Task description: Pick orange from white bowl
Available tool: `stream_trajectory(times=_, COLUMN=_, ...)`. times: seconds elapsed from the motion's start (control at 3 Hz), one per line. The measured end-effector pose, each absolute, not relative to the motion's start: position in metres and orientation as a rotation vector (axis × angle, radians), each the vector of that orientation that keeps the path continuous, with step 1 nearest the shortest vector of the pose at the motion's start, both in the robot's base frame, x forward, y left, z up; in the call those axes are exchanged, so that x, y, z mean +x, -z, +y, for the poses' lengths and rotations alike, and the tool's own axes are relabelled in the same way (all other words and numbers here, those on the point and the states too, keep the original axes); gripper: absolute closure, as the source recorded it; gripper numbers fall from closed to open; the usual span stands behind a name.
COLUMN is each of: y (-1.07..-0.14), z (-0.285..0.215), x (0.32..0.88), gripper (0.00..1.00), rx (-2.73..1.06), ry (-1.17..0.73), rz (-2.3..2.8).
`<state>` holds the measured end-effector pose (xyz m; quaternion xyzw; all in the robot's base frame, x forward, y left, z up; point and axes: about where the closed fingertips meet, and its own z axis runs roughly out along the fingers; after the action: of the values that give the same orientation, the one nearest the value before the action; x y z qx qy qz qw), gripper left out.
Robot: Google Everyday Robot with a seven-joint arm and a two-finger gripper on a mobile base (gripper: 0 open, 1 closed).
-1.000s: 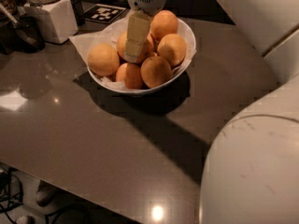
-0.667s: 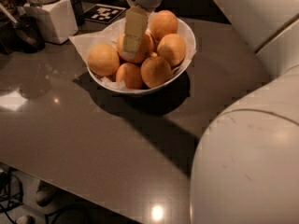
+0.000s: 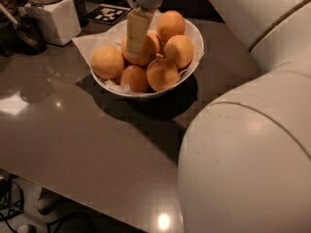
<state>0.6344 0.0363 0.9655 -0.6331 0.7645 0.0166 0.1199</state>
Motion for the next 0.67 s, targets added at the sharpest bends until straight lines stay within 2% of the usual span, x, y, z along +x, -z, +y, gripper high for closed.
stream_trajectory(times=0.67, y=-0.9497, z=0.0382, x=0.6415, gripper=0.22, rx=-1.858, ry=-0.078, rz=2.263)
